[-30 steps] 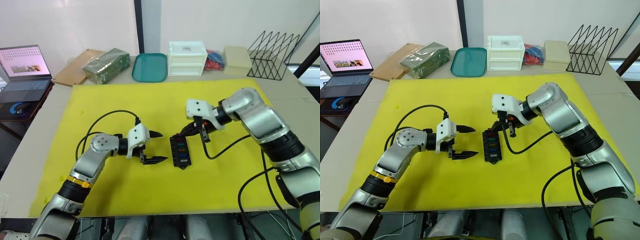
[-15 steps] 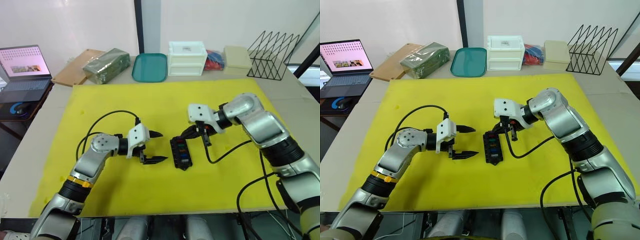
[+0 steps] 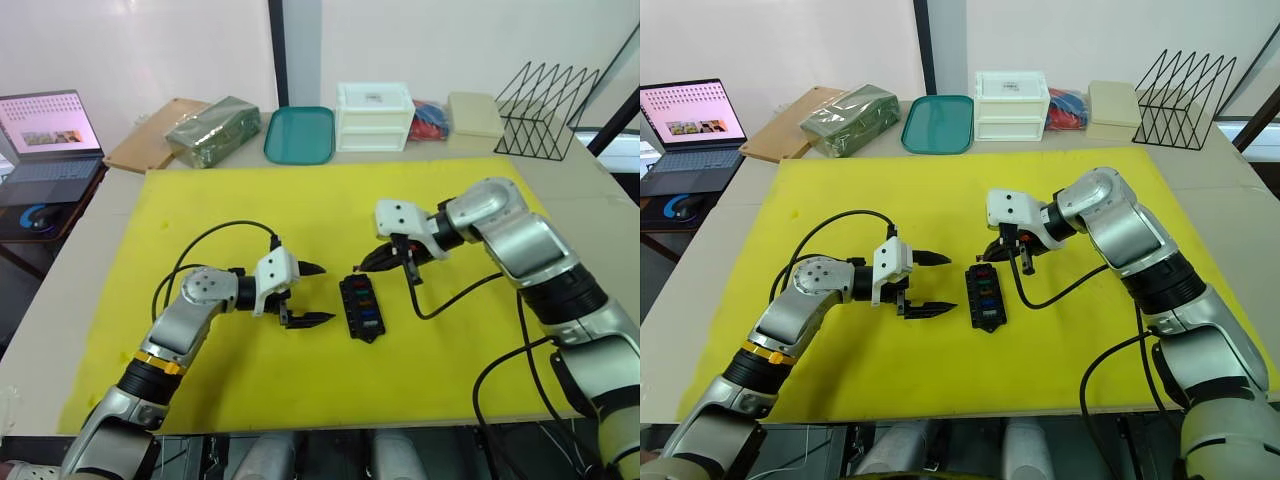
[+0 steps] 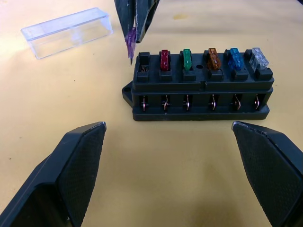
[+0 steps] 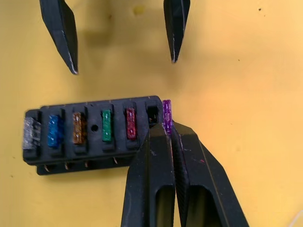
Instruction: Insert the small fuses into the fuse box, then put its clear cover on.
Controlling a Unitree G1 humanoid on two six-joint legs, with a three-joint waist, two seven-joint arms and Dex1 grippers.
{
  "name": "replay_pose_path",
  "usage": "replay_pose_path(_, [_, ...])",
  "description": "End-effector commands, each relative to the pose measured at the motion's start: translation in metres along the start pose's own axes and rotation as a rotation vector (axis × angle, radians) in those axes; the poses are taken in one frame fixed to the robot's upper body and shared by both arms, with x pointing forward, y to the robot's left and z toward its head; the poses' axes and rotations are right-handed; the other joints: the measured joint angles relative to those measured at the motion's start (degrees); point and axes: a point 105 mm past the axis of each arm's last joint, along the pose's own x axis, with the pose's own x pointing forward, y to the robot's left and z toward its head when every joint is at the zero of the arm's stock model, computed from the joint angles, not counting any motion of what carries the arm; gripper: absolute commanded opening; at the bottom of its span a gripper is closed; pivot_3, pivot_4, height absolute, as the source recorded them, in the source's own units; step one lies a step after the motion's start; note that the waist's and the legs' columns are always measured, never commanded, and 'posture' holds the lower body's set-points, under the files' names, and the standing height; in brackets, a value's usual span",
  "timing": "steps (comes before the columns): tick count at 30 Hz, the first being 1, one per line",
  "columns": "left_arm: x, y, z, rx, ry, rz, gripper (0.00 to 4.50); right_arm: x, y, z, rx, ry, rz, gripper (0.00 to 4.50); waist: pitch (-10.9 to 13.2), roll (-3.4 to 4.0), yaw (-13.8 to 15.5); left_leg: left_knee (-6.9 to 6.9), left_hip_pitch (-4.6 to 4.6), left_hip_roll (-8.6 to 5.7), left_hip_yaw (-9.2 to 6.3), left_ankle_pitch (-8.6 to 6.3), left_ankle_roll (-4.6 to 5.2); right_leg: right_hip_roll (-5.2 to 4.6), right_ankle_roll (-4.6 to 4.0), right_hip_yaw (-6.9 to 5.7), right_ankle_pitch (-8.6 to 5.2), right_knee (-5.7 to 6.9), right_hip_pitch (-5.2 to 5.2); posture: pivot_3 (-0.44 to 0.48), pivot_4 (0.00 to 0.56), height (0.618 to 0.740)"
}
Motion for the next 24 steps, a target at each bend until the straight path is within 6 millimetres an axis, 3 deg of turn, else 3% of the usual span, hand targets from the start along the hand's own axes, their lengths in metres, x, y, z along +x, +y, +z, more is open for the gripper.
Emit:
replay_pose_path(1, [-0.002,0.002,0.008,0.044,-0.014,0.007,4.48,-0.003,-0.001,0.006,-0.049,0.013,0.007,0.0,0.0,0.0,0.0,0.0,0.0,0.0,0.0,0.0,0.0,0.0,0.0,0.0,0.0,0.0,0.0,0.0,0.15,0.74])
replay_pose_path(15, [-0.001,0.002,0.007,0.044,-0.012,0.005,4.48,-0.009,-0.006,0.017,-0.066,-0.01,-0.017,0.0,0.0,0.0,0.0,0.0,0.0,0.0,0.0,0.0,0.0,0.0,0.0,0.0,0.0,0.0,0.0,0.0,0.15,0.74])
replay_pose_path(24, [0.0,0.002,0.008,0.048,-0.013,0.0,4.48,-0.01,0.004,0.02,-0.044,-0.004,0.02,0.0,0.0,0.0,0.0,0.01,0.0,0.0,0.0,0.0,0.0,0.0,0.0,0.0,0.0,0.0,0.0,0.0,0.15,0.74])
